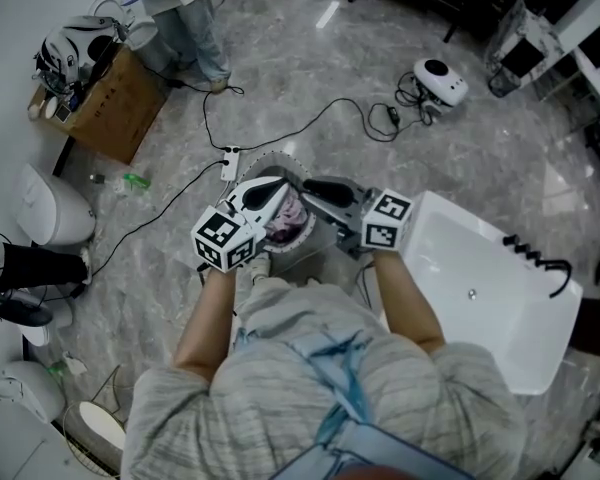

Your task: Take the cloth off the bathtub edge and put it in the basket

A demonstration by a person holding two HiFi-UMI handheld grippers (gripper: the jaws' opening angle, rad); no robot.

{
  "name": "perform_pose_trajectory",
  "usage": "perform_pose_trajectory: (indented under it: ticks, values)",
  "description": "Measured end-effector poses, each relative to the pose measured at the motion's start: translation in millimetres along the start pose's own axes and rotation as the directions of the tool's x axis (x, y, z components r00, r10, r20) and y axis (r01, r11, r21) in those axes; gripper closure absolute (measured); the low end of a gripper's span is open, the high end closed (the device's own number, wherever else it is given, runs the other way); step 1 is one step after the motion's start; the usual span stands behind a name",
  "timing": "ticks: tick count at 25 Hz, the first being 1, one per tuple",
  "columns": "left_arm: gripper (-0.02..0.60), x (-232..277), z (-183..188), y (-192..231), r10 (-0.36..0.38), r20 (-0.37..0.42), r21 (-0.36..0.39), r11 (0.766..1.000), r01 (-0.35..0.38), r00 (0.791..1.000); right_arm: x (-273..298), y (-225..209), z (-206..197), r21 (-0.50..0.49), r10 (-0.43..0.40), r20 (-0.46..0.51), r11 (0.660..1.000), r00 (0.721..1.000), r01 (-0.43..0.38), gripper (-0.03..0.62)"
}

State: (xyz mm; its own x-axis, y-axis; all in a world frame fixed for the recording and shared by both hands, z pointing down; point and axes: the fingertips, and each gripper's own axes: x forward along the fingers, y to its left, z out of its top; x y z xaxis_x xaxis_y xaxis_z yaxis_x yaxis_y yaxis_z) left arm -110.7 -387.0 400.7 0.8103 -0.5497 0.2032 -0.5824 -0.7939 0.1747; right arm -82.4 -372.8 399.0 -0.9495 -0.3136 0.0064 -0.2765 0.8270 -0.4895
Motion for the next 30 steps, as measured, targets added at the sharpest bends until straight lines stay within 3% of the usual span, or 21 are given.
perform_pose_trajectory:
  ticks: [4, 5, 6, 18, 30]
  values:
    - [0.577, -4, 8, -7, 0.001, 0.043, -0.021, 1.0, 0.0, 0.999, -11, 2, 13, 0.077, 0.013, 0.11, 0.997, 0.994, -0.021, 0.487]
    - [0.577, -5, 9, -8, 0.001, 0.045, -0.016, 1.0, -0.001, 0.999, -11, 1, 12, 0.069, 0.001, 0.105, 0.998, 0.994, -0.009, 0.512]
    - [0.577, -6, 10, -9, 0.002, 0.046, -0.012, 1.0, -0.001, 0.999, -12, 0, 11, 0.059, -0.011, 0.098, 0.998, 0.995, 0.006, 0.589]
    - [0.577, -8, 9, -22, -0.007, 0.052, -0.004, 1.0, 0.008, 0.999, -7, 8, -1, 0.015, -0.009, 0.037, 1.0, 0.999, 0.009, 0.589]
    - [0.577, -9, 13, -22, -0.018, 0.074, -0.008, 1.0, 0.019, 0.997, -4, 13, 2, -0.001, 0.01, 0.053, 1.0, 0.999, -0.01, 0.591]
